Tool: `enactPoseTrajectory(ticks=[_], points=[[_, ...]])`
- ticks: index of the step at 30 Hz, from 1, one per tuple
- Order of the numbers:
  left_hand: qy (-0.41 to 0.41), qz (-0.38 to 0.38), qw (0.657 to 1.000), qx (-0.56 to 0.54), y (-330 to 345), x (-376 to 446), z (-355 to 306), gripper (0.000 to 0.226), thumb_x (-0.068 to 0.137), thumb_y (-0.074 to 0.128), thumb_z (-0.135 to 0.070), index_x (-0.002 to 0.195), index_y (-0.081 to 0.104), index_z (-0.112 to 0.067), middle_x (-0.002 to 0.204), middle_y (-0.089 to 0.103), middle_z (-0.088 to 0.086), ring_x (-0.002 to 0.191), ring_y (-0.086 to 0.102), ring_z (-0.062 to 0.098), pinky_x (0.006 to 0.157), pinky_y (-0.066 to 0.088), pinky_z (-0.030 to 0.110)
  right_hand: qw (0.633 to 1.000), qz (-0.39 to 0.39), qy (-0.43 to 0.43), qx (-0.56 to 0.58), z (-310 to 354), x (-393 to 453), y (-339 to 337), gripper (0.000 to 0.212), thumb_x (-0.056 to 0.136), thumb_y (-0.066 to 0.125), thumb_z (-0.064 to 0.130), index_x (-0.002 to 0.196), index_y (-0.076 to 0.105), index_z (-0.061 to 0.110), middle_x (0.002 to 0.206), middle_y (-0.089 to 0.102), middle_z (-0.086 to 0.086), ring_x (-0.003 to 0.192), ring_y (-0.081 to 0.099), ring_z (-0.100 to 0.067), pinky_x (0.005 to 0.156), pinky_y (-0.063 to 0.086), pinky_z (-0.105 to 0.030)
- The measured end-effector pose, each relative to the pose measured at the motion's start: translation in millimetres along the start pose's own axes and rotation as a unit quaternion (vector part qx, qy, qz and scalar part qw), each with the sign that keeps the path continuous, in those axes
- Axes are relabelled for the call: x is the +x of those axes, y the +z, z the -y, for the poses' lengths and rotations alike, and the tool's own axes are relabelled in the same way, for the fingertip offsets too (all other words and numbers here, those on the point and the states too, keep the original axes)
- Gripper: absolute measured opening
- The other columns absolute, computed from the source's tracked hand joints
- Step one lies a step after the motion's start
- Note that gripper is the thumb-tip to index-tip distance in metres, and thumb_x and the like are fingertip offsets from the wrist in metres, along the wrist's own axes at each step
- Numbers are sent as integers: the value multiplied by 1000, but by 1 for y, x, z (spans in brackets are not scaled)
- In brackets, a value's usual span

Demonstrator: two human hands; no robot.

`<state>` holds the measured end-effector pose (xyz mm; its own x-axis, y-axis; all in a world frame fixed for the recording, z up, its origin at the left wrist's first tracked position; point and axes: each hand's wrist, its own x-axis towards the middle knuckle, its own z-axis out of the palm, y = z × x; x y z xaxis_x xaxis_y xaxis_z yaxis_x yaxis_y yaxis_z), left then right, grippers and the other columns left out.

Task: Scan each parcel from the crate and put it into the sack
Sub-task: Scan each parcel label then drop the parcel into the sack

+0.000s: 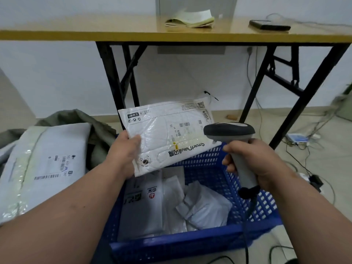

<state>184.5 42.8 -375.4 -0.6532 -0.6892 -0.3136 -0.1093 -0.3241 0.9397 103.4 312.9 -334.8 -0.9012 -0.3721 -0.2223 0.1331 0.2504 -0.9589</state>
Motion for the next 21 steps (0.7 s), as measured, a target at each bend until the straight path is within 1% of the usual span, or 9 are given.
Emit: enactPoseTrajectory(ticks=[3, 5, 8, 9, 12, 14, 17, 19, 21], points=[[-7, 7, 1000, -25, -3, -1, -5, 22, 101, 48, -7, 120, 56, -14, 107, 68, 9, 95, 67, 32, 74, 56, 55, 1000, 5, -9, -13, 2, 0, -1, 12, 82, 66, 15, 88, 66, 4, 63, 70, -13, 48, 62, -20, 46, 50, -27], [-14, 22, 999, -34, -4, -1, -6, 24, 102, 47, -6, 123, 55, -13, 110, 68, 10, 99, 67, 33, 75, 55, 56, 1000, 11, -16, -9, 2, 0, -1, 13, 82, 66, 14, 87, 66, 3, 64, 70, -14, 48, 62, -20, 46, 50, -26], [-17, 28, 999, -39, -8, 1, -5, 27, 102, 47, -6, 126, 54, -14, 112, 68, 9, 98, 67, 31, 69, 55, 50, 1000, 12, -21, 15, 5, 0, 1, 11, 83, 65, 12, 87, 66, 2, 63, 69, -14, 45, 60, -18, 43, 48, -24], [-17, 29, 999, -41, -8, 2, -4, 27, 102, 47, -6, 127, 54, -13, 113, 68, 9, 98, 67, 31, 69, 55, 50, 999, 12, -24, 20, 6, 1, 1, 11, 84, 64, 12, 87, 66, 2, 63, 69, -14, 45, 60, -18, 42, 47, -24], [-21, 32, 998, -40, -9, 3, -3, 29, 102, 47, -6, 129, 54, -12, 118, 67, 12, 105, 66, 34, 76, 55, 55, 999, 13, -31, 20, 7, 0, 2, 10, 84, 63, 12, 89, 66, 3, 63, 69, -12, 45, 60, -16, 42, 47, -23], [-22, 36, 998, -36, -9, 4, -2, 28, 101, 47, -6, 128, 55, -12, 117, 68, 13, 104, 66, 35, 76, 56, 55, 999, 16, -32, 15, 7, 0, 3, 11, 83, 63, 13, 88, 66, 3, 62, 69, -12, 45, 59, -16, 42, 47, -23], [-24, 32, 999, -30, -9, 6, -2, 27, 101, 48, -7, 126, 55, -12, 117, 67, 13, 105, 66, 36, 79, 55, 58, 999, 13, -29, 7, 7, 0, 5, 22, 70, 65, 21, 84, 66, 4, 62, 69, -11, 45, 59, -16, 42, 47, -24], [-22, 28, 999, -31, -9, 7, -2, 26, 101, 49, -6, 125, 56, -13, 117, 67, 13, 105, 66, 36, 81, 54, 59, 1000, 8, -27, 5, 7, 0, 5, 25, 64, 64, 24, 80, 66, 4, 61, 68, -11, 44, 59, -16, 42, 47, -24], [-19, 22, 999, -30, -9, 8, -1, 26, 100, 49, -5, 124, 56, -13, 117, 67, 14, 106, 65, 36, 85, 53, 61, 1000, 7, -28, 5, 7, 0, 4, 19, 70, 65, 21, 79, 65, 4, 60, 68, -11, 44, 59, -16, 43, 47, -24]])
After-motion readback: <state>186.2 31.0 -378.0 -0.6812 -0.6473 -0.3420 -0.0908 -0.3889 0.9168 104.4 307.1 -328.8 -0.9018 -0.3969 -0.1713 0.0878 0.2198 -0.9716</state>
